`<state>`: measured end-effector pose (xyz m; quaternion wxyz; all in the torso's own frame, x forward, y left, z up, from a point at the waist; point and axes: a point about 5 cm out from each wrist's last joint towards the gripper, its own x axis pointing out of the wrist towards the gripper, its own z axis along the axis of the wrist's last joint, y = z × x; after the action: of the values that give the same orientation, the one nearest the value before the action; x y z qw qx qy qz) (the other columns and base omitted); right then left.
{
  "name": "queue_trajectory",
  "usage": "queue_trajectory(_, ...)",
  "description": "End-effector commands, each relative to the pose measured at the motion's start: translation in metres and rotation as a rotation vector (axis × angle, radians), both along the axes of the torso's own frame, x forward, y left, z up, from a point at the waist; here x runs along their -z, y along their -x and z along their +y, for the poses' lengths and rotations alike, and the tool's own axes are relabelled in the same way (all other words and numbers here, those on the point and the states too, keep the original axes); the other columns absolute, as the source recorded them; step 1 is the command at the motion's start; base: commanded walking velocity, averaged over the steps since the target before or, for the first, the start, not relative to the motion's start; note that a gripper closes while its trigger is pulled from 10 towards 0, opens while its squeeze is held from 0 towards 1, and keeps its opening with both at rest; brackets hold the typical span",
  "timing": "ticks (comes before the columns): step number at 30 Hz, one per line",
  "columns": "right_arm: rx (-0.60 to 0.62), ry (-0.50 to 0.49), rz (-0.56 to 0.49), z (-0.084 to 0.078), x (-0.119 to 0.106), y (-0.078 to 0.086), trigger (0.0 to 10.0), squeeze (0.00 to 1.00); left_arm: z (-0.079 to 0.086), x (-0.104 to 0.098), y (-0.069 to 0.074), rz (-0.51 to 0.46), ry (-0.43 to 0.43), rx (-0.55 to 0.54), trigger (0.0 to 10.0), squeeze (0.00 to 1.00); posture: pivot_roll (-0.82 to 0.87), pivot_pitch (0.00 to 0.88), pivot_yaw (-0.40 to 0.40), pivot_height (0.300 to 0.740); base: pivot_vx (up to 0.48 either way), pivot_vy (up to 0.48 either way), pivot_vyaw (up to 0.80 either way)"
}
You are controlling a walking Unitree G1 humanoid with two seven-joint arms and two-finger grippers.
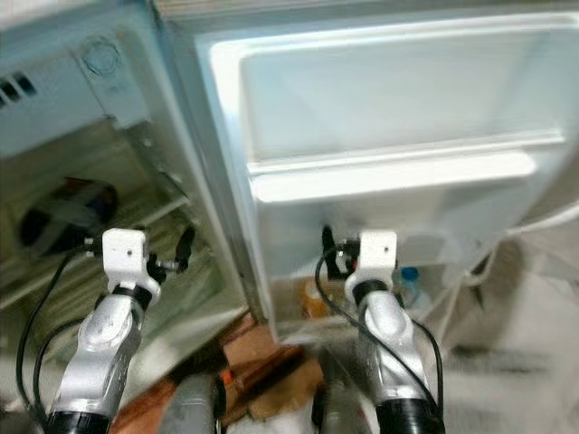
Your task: Restocking fridge
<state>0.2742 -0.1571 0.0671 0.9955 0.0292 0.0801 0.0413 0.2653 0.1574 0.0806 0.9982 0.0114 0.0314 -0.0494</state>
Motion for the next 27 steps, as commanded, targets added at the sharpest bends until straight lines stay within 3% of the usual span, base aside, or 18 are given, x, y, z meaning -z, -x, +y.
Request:
queue_trajectory(1, -0.011, -0.019, 0.017, 0.003, 0.001, 0.0, 10.0, 0.0, -0.005, 0.0, -0.003, -0.001, -0.003, 0.011, 10.0, 0.0, 0.03, 0.0, 0.002, 0.74, 0.0, -0.24, 0.0)
queue_trajectory(13, -0.045, -0.014, 0.147, 0.001, 0.016, 0.008, 10.0, 0.0, -0.014, 0.006, -0.001, 0.027, 0.01, 0.015, 10.0, 0.0, 0.02, 0.0, -0.011, 0.74, 0.0, -0.396, 0.0)
queue_trajectory(27, -0.219, -0.04, 0.281, 0.014, 0.028, 0.014, 10.0, 0.0, -0.01, 0.008, -0.001, 0.032, -0.008, -0.024, 10.0, 0.0, 0.03, 0.0, -0.017, 0.74, -0.017, -0.469, 0.0)
